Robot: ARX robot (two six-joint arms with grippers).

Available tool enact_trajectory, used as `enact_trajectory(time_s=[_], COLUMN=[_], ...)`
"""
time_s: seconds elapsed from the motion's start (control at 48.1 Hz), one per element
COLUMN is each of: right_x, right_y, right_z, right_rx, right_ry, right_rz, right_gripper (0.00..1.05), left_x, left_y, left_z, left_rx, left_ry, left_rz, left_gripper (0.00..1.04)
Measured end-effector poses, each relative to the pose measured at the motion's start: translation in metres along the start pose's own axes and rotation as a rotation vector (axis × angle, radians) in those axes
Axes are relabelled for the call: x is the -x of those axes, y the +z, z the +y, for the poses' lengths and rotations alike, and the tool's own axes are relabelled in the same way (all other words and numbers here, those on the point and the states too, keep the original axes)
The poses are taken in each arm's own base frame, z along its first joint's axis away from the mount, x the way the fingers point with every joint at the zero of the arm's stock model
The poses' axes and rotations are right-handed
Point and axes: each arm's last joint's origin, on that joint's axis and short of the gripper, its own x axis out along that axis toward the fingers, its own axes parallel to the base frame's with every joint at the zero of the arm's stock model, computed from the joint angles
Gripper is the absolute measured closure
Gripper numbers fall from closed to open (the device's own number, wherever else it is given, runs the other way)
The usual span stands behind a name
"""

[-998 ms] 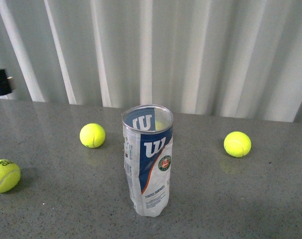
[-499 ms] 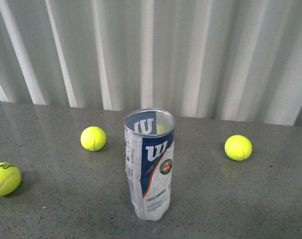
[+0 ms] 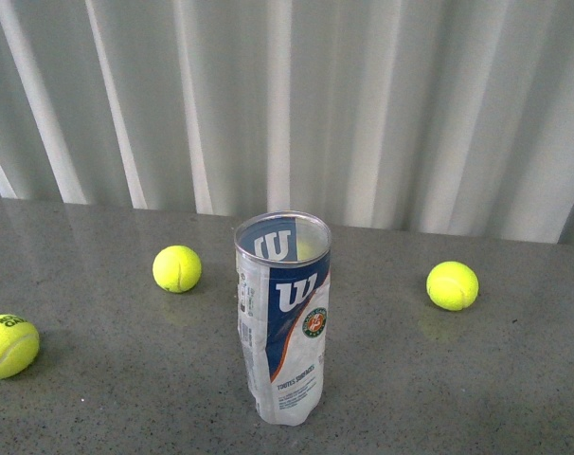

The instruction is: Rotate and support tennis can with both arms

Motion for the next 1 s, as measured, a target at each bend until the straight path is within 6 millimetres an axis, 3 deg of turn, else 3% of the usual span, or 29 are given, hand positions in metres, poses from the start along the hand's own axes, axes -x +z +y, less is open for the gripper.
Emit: enact_trajectory(time_s=[0.998], right_x=[0.0], right_y=[0.0], right_z=[0.0], right_rx=[0.0], right_ry=[0.0], right_rz=[0.0], right_gripper=[0.07], left_x=[0.029], left_y=[0.003], left_z=[0.0], left_rx=[0.0], left_ry=[0.0], left_rz=[-0.011], left_gripper=[1.01])
